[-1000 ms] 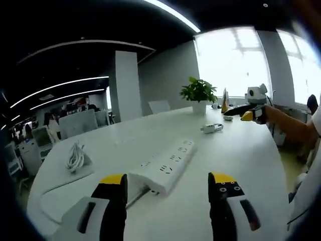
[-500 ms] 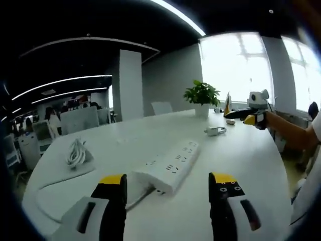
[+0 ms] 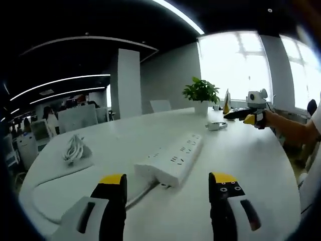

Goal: Straighten the power strip on the desk, plug the charger into it

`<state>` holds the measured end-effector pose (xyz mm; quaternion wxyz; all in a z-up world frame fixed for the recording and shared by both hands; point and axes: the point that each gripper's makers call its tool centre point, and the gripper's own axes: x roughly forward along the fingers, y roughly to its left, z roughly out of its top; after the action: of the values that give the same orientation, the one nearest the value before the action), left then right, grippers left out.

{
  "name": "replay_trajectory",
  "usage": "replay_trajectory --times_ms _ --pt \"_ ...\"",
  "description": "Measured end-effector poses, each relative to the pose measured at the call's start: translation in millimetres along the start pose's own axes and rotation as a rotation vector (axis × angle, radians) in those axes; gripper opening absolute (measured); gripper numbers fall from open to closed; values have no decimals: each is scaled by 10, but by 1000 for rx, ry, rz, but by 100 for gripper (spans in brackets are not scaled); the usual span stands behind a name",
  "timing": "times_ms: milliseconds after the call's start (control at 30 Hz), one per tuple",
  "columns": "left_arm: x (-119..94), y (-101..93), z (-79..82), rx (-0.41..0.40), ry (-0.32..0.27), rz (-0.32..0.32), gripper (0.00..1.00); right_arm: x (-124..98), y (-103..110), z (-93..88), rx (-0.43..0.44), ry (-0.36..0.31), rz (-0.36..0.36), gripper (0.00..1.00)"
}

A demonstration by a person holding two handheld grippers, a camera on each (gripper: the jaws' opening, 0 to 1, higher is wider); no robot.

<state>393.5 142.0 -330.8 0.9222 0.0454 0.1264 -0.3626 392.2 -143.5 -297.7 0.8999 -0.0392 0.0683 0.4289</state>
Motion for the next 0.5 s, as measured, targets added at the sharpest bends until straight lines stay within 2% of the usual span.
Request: replay_trajectory --times_ms 367,500 --pt "75 20 -16 12 -15 -5 73 90 -11 -135 -4 0 15 63" --pt "76 65 1 -10 -32 -1 73 107 6 -134 -31 -9 14 63"
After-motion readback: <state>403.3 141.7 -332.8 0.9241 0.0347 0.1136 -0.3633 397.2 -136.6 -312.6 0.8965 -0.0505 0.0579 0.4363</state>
